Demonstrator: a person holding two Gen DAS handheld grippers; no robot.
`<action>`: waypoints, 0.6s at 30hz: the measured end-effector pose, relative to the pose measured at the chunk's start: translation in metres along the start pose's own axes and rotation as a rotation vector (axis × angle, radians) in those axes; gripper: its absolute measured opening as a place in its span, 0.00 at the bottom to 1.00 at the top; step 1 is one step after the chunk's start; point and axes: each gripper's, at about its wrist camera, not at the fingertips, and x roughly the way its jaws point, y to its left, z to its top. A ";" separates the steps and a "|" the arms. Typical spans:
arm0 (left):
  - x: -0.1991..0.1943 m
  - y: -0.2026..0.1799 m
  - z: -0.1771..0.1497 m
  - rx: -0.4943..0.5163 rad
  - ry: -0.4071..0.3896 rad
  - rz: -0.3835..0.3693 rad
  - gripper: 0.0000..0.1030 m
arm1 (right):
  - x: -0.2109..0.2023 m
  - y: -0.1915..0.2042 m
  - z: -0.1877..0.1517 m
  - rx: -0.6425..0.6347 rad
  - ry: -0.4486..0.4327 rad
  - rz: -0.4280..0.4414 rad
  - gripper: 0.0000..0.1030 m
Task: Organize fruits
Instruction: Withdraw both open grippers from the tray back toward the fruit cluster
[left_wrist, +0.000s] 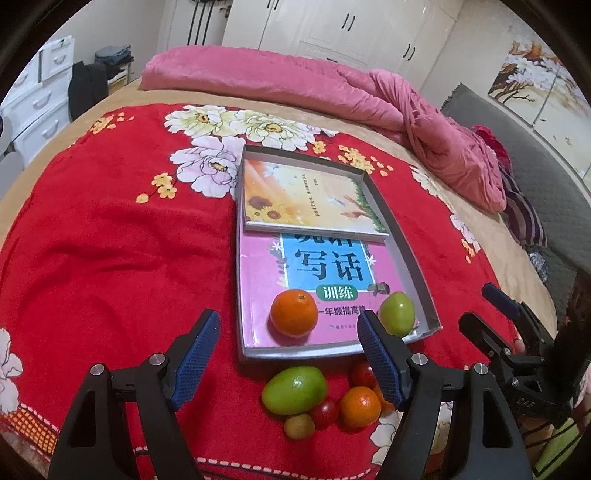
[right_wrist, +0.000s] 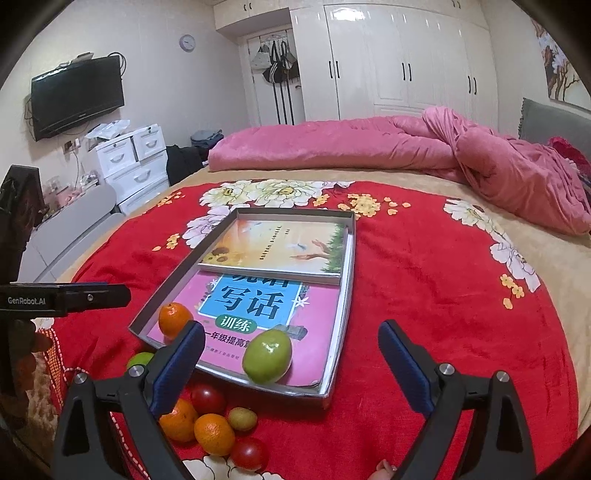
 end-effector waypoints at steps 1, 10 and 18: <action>0.000 0.000 -0.001 0.000 0.002 -0.002 0.76 | -0.001 0.001 0.000 -0.004 -0.001 0.000 0.92; -0.004 -0.002 -0.008 0.017 0.017 -0.005 0.76 | -0.009 0.013 -0.004 -0.047 -0.001 0.003 0.92; -0.007 -0.005 -0.016 0.029 0.036 -0.018 0.76 | -0.016 0.021 -0.014 -0.066 0.034 0.008 0.92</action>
